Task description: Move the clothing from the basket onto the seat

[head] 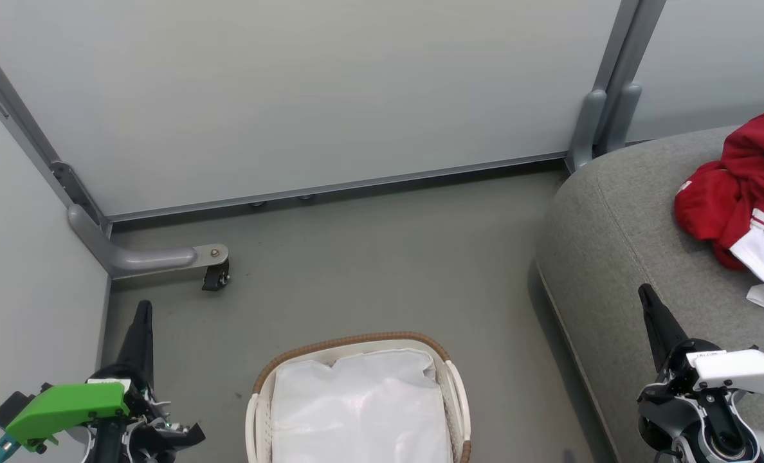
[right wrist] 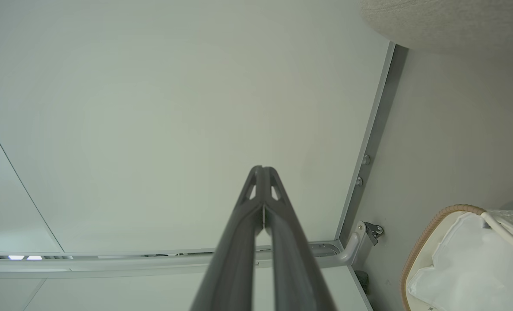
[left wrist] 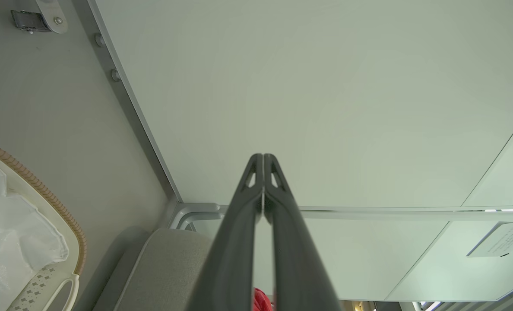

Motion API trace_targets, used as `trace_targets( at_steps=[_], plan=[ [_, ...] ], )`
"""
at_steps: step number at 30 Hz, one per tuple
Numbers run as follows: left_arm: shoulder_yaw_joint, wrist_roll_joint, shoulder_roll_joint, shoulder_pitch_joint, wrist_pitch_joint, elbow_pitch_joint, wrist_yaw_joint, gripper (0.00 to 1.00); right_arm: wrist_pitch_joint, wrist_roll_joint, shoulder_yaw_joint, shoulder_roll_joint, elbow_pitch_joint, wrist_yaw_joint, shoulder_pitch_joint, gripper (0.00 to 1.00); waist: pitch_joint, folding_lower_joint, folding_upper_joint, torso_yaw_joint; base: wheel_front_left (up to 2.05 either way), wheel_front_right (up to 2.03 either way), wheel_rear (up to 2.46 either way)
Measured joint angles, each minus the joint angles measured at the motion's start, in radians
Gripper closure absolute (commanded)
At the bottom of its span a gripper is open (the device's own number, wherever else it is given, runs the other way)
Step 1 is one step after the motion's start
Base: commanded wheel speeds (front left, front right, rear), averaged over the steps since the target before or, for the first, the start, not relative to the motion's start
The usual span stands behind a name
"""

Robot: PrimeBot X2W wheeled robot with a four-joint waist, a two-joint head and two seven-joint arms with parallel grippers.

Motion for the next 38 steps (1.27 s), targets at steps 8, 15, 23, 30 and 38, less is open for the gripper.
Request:
trace_targets(
  at_steps=[8, 15, 23, 30, 38],
  plan=[
    [0.0, 0.0, 0.0, -0.002, 0.0, 0.0, 0.0, 1.0, 0.0, 0.0, 0.0, 0.0, 0.0, 0.0, 0.0, 1.0, 0.0, 0.0, 0.0, 0.0, 0.0, 0.0, 0.0],
    [0.0, 0.0, 0.0, -0.002, 0.0, 0.0, 0.0, 1.0, 0.0, 0.0, 0.0, 0.0, 0.0, 0.0, 0.0, 1.0, 0.0, 0.0, 0.0, 0.0, 0.0, 0.0, 0.0],
    [0.0, 0.0, 0.0, -0.002, 0.0, 0.0, 0.0, 1.0, 0.0, 0.0, 0.0, 0.0, 0.0, 0.0, 0.0, 1.0, 0.0, 0.0, 0.0, 0.0, 0.0, 0.0, 0.0],
    [0.0, 0.0, 0.0, -0.002, 0.0, 0.0, 0.0, 1.0, 0.0, 0.0, 0.0, 0.0, 0.0, 0.0, 0.0, 1.0, 0.0, 0.0, 0.0, 0.0, 0.0, 0.0, 0.0],
    [0.0, 0.0, 0.0, -0.002, 0.0, 0.0, 0.0, 1.0, 0.0, 0.0, 0.0, 0.0, 0.0, 0.0, 0.0, 1.0, 0.0, 0.0, 0.0, 0.0, 0.0, 0.0, 0.0]
  ],
)
